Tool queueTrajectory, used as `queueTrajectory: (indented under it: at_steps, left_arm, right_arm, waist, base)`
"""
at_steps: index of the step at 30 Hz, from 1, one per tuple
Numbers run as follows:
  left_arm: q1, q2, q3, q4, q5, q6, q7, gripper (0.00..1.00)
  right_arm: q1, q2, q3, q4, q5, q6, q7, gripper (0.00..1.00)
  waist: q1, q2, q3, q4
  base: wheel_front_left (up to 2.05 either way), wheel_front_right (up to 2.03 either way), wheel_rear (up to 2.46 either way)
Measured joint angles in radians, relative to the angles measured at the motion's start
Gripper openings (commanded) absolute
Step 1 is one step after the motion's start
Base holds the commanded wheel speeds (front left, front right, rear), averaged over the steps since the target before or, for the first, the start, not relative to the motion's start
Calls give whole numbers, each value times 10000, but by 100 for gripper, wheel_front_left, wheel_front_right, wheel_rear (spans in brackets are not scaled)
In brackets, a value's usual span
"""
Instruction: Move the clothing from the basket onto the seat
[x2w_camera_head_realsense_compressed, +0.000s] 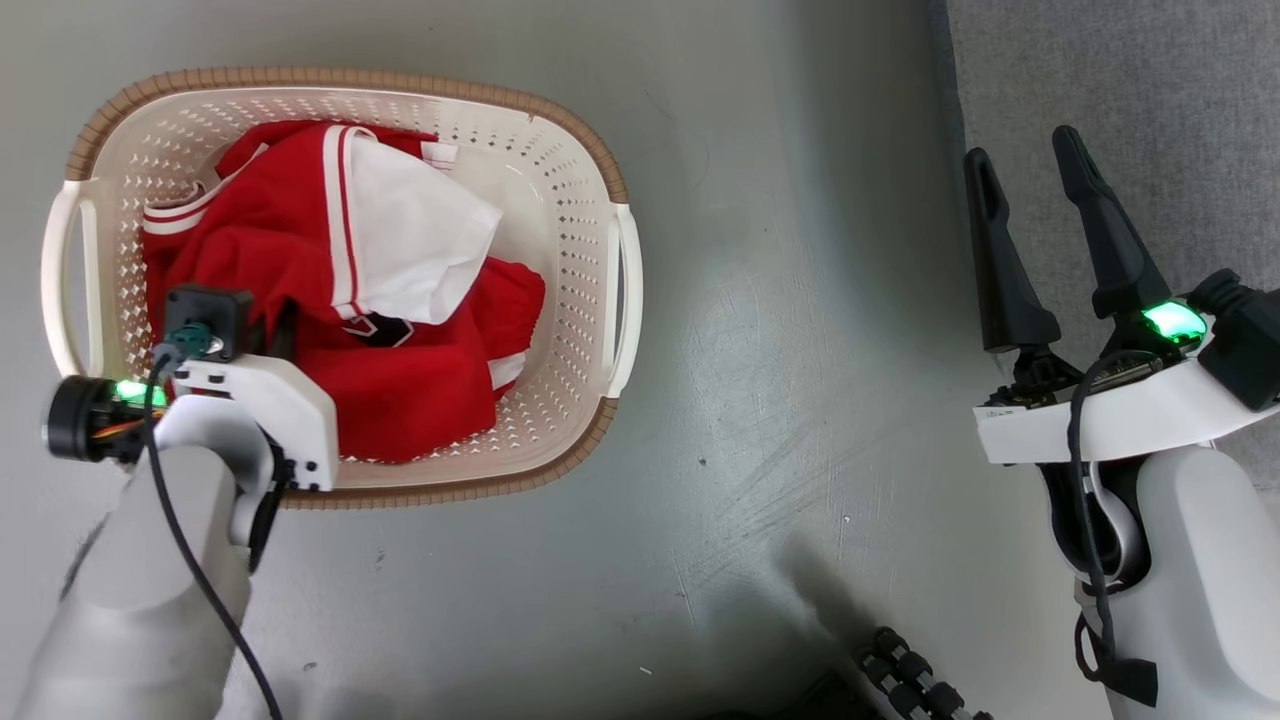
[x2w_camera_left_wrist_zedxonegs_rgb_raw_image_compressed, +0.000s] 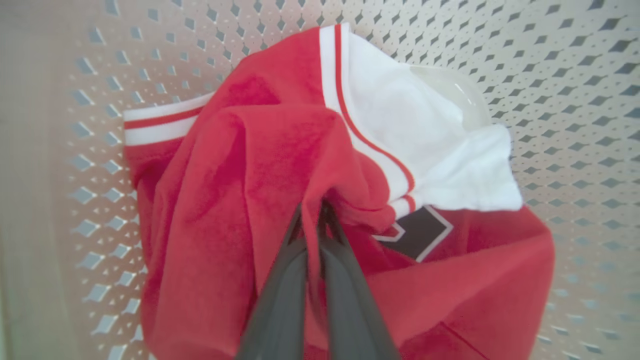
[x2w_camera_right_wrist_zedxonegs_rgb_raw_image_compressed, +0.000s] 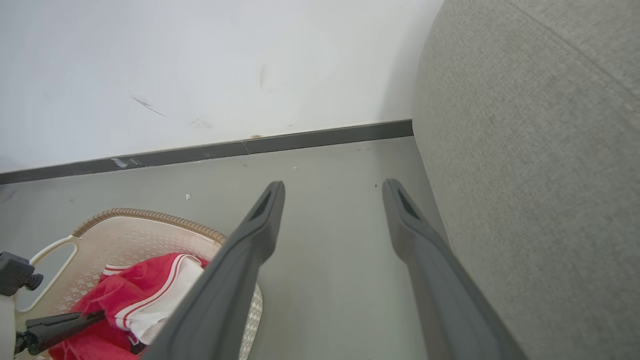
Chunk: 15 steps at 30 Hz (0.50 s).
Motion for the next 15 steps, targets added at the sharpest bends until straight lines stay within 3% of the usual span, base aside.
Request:
queueTrajectory:
  at_steps: [15]
  left_arm:
    - [83, -368, 13, 82, -244, -336, -834, 0]
  right_arm:
    - [-168, -2, -40, 322, 42, 0, 0, 100]
  waist:
    - [0, 0, -708, 305]
  base:
    - [0, 0, 0]
